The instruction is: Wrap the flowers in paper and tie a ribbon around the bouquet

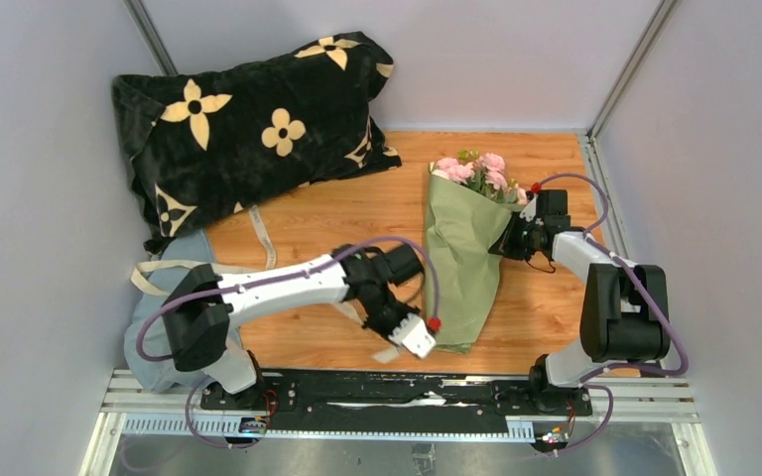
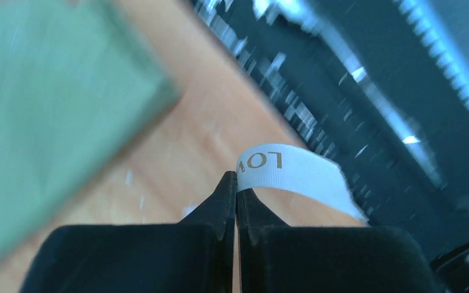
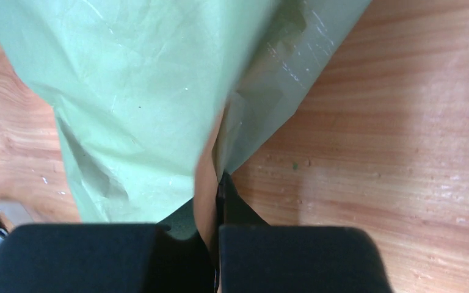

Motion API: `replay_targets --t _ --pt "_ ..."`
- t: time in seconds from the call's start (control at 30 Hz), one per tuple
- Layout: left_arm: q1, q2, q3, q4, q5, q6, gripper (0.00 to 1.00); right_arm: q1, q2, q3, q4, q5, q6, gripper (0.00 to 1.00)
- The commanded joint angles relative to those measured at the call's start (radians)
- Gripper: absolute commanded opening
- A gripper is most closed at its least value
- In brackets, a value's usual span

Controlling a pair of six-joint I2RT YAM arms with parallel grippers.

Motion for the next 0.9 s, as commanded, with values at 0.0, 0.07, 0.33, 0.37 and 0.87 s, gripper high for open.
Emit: replay_targets --t 0.0,0.07,0.33,0.37,0.87 --pt "-0.179 0.137 0.106 -0.063 0.126 -0.063 0.0 -0.015 0.03 0.059 -0.009 -0.021 0.061 0.0" --pt "-0.265 0.258 0.22 -0.063 0.07 -0.076 0.0 -0.015 0.043 0.075 0.01 -0.063 0.106 0.0" --pt "-0.334 0.533 0.561 -0.009 -0.131 -0.15 0.0 0.058 0.075 0.146 0.003 -0.204 0.237 0.0" --pt "-0.338 0.533 0.55 0.018 -0.162 -0.135 0.0 0.061 0.077 0.157 -0.002 -0.226 0.247 0.0" --pt "-0.338 0.535 0.345 0.772 -0.721 0.278 0.0 0.088 0.151 0.444 -0.268 -0.299 0.132 0.0"
